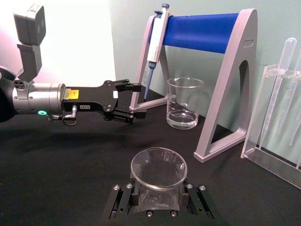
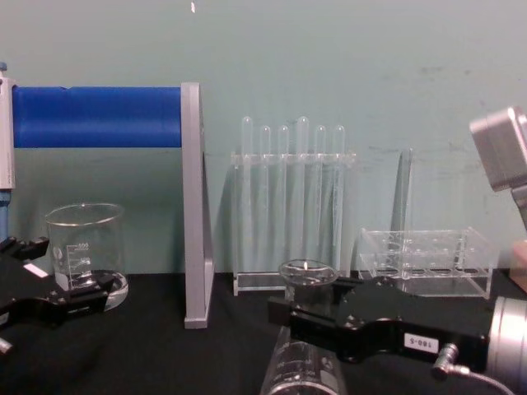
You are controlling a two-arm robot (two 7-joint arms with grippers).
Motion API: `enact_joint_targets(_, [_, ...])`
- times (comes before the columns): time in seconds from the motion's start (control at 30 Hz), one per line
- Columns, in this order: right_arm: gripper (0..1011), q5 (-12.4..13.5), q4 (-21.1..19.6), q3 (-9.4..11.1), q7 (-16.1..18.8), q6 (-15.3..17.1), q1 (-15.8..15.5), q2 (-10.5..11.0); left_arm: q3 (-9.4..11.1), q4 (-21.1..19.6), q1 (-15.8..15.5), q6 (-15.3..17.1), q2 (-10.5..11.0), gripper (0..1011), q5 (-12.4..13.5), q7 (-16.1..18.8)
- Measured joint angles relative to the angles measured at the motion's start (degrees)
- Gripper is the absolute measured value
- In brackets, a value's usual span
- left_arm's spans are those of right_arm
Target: Grasp the erlenmeyer flask with one hand, shake it three times, then place it back.
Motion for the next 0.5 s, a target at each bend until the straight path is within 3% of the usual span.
enact_joint_targets(0.5, [449, 1.5, -1.1, 0.5, 1.6, 0.3, -0.2, 1.1, 0.0, 0.0, 0.0, 0.0, 0.0, 1001, 0.0, 0.0])
